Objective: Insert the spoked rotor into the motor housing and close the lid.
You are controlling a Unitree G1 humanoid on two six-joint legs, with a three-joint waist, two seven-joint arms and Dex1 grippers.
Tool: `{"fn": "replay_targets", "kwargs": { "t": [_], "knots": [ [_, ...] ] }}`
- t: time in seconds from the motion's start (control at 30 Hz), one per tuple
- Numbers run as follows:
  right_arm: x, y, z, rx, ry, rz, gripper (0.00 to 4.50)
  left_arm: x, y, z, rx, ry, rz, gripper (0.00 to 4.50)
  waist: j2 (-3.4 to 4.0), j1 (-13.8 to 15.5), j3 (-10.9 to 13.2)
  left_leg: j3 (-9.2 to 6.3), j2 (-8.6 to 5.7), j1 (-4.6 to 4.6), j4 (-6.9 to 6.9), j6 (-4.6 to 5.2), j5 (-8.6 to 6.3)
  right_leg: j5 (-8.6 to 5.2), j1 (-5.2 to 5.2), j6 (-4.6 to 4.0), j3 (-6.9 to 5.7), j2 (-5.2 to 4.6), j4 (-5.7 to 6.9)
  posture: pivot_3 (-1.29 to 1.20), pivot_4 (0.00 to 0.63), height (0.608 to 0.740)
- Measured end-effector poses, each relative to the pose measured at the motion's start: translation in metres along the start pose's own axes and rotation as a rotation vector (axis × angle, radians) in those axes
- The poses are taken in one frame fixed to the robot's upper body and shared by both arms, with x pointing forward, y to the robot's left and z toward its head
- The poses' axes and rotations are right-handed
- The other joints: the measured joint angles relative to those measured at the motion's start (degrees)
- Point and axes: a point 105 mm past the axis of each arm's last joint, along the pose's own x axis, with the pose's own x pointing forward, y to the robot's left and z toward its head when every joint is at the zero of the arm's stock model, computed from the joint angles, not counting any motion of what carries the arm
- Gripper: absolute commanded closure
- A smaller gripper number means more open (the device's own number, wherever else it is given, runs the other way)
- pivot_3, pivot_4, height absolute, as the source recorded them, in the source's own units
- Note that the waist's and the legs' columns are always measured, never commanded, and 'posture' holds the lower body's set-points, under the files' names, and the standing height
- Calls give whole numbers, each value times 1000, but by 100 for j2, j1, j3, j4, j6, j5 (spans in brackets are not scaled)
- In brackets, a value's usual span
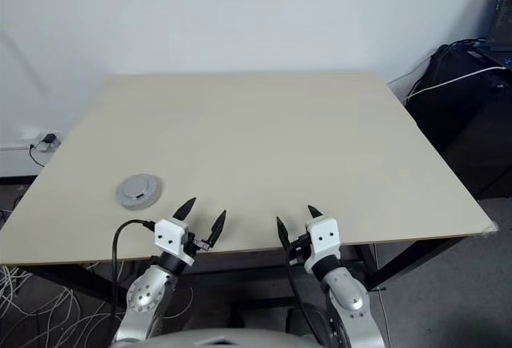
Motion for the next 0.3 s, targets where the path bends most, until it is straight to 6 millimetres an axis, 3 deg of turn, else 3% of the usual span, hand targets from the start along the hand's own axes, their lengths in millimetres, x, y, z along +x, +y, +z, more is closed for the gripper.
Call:
{"fn": "replay_targets", "kwargs": {
  "t": [0.3],
  "knots": [
    [0, 0, -1, -1, 5, -5, 0, 2, -4, 1, -14, 14, -10, 65, 1, -1, -3, -2, 0, 2, 10, 0, 0, 0, 6, 2, -1, 0, 5, 0, 0, 740]
  ]
}}
